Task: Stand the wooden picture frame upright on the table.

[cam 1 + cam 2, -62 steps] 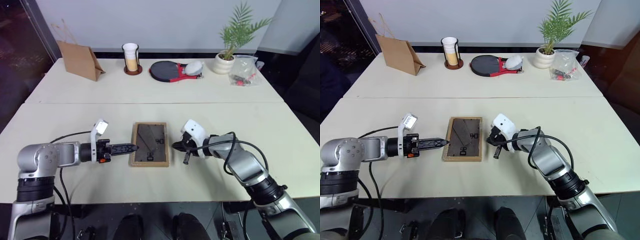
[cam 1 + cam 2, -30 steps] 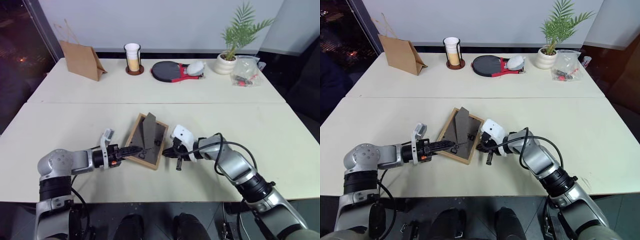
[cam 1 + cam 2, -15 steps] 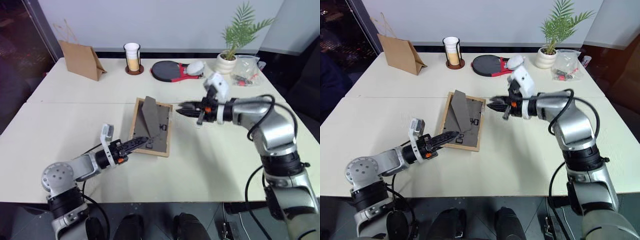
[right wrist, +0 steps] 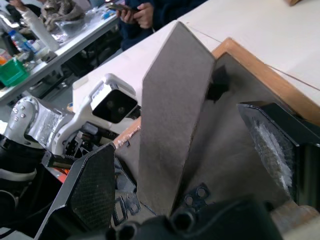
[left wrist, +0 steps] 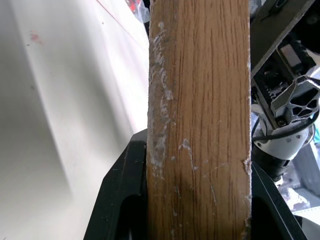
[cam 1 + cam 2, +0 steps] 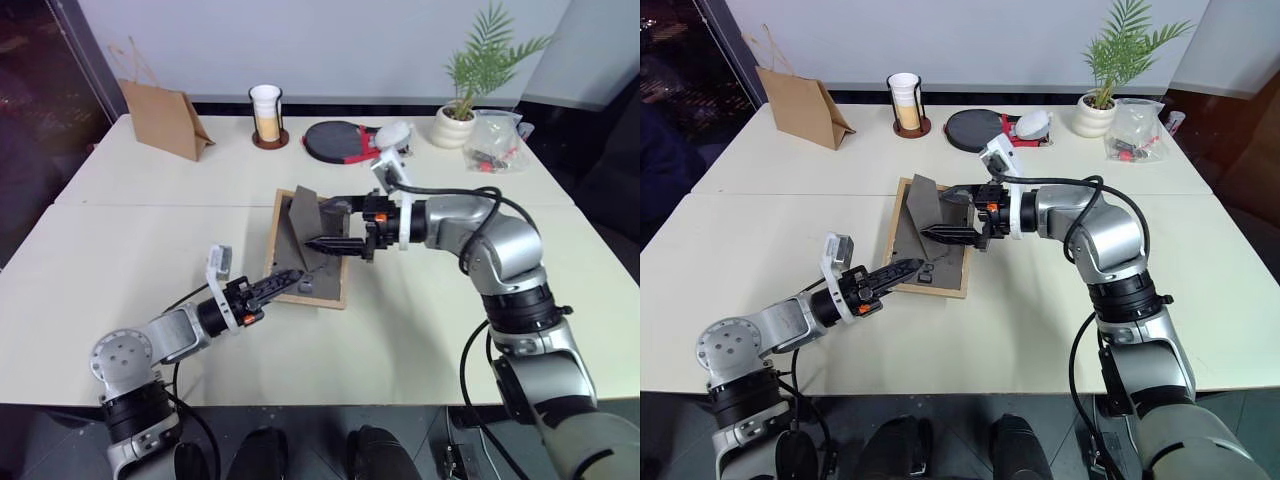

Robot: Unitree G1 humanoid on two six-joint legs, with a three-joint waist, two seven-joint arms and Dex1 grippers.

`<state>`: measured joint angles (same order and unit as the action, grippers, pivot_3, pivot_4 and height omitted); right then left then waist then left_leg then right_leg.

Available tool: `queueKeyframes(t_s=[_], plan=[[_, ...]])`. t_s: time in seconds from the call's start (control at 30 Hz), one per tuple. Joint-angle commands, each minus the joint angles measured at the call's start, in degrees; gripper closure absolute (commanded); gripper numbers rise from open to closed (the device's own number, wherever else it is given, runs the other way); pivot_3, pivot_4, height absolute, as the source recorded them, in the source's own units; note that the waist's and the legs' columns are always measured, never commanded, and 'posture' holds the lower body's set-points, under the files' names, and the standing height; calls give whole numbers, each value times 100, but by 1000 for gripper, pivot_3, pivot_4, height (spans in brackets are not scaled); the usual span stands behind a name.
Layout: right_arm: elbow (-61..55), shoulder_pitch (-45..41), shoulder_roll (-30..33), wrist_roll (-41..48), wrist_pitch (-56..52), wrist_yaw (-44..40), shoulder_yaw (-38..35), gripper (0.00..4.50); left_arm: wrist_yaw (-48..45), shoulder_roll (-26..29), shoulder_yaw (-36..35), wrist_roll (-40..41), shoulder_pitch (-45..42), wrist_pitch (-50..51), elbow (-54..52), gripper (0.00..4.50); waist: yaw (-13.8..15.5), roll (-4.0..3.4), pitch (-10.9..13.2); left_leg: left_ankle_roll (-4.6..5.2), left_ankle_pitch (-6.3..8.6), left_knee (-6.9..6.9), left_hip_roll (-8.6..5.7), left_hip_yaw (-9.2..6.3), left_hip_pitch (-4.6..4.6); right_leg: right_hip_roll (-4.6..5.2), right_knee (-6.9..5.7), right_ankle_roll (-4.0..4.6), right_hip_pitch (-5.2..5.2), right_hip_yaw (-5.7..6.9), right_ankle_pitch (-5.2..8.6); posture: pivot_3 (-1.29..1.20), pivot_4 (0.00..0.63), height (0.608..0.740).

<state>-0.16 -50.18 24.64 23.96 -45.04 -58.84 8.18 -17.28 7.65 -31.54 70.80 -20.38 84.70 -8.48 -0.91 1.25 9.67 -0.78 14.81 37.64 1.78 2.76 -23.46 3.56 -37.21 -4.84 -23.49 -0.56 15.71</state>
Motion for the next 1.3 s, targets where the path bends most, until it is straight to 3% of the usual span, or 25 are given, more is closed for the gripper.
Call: queueKeyframes(t_s=[0.03, 0.43, 0.6, 0.77, 0.93, 1.07, 1.13, 1.2, 1.3], plan=[[-245, -190, -32, 244, 67, -80, -115, 16, 43, 61, 102, 266, 23, -245, -36, 3443, 2, 0, 0, 0, 0, -4, 0, 0, 0, 0, 1, 0, -2, 0, 0, 0, 150, 740], [-1572, 194, 407, 911, -548, 116, -392, 16, 544, 153, 335, 697, -69, -756, 245, 3443, 14, 0, 0, -3, -1, -38, -4, 2, -1, 7, 24, 1, -9, -1, 0, 0, 150, 740], [-1510, 292, 671, 332, -25, 291, -115, 16, 728, 217, 486, 1067, -55, -862, 150, 3443, -1, 0, 0, -3, -2, -40, -3, 2, -1, 7, 23, 2, -12, -2, 1, 0, 150, 740], [-488, 370, 1580, -1781, 2393, 637, 591, 16, 1033, 376, 674, 1694, -5, -1022, -43, 3443, 36, 1, 0, -3, -2, -39, -7, 7, -1, 6, 25, 5, -12, -5, 3, 0, 150, 740], [456, 453, 2136, -2657, 4969, 727, 565, 16, 1519, 656, 900, 2563, 225, -1344, -201, 3443, 7, 1, 2, 0, -1, -39, -13, 16, -2, 8, 41, 2, -7, -12, 2, 0, 150, 740], [1566, 210, 1975, -3875, 7363, 1926, 808, 16, 1913, 813, 1154, 3225, 476, -1754, -306, 3443, -30, 0, 3, -7, -6, -41, -3, 22, 6, -5, 37, 0, -7, -18, 1, 0, 150, 740], [1972, 89, 1762, -4634, 8295, 2928, 884, 16, 2086, 852, 1271, 3508, 618, -2006, -363, 3443, -34, 1, 3, -16, -11, -41, 1, 22, 10, -12, 31, 0, -7, -20, 1, 0, 150, 740], [2203, 16, 1582, -5361, 8991, 3857, 952, 16, 2208, 909, 1383, 3726, 732, -2224, -408, 3443, -11, 2, 4, -25, -16, -40, 1, 22, 12, -15, 23, 2, -8, -22, 2, 0, 150, 740], [2379, -27, 1430, -5938, 9473, 4534, 1037, 16, 2303, 1010, 1516, 3918, 821, -2436, -441, 3443, 7, 2, 4, -62, -38, -37, -1, 19, 12, -18, 19, 3, -6, -22, 2, 0, 150, 740]])
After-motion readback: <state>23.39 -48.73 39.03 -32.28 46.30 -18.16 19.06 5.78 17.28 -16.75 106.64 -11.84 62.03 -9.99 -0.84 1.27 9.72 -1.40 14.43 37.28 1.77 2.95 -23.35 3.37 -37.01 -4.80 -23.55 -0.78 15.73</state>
